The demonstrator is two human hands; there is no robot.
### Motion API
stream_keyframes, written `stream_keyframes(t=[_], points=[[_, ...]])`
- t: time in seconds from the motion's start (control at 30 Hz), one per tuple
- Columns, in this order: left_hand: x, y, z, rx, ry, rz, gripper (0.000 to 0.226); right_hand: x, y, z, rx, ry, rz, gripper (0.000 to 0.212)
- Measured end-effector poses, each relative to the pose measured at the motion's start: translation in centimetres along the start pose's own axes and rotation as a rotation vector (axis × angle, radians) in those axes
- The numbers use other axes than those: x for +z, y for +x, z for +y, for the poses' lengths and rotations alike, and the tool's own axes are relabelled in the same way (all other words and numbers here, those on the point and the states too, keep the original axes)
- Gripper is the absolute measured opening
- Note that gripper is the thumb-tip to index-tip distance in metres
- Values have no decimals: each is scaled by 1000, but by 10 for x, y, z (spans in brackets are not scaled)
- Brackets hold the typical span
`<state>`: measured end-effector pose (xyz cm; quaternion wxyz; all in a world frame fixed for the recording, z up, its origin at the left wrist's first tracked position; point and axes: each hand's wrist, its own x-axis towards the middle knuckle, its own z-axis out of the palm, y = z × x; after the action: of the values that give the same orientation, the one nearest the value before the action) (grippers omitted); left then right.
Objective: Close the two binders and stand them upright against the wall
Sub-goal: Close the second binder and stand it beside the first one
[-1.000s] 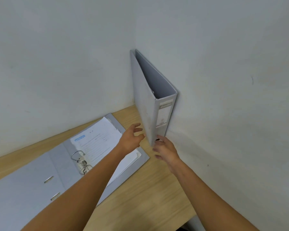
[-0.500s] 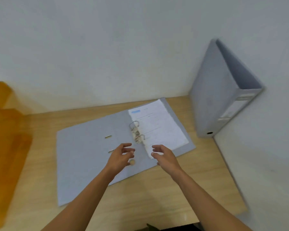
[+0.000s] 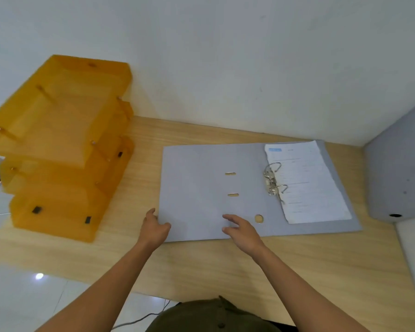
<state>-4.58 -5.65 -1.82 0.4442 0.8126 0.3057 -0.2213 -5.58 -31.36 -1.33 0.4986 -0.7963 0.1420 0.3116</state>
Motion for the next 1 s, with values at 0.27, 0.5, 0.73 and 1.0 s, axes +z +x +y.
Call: stream_keyframes(t=[0.27, 0.5, 0.73, 1.0], points=[[-31, 22, -5, -70, -251, -155, 42, 27, 12, -22, -33, 28, -12, 49], [-42, 18, 32, 193, -337, -282, 40, 17, 17, -58, -33, 118, 33, 48], [-81, -9, 91, 269, -551, -199, 16, 14, 15, -115, -70, 217, -76, 49], [-54, -57, 136, 515, -492, -326, 39, -24, -11, -166, -212, 380, -132, 51]])
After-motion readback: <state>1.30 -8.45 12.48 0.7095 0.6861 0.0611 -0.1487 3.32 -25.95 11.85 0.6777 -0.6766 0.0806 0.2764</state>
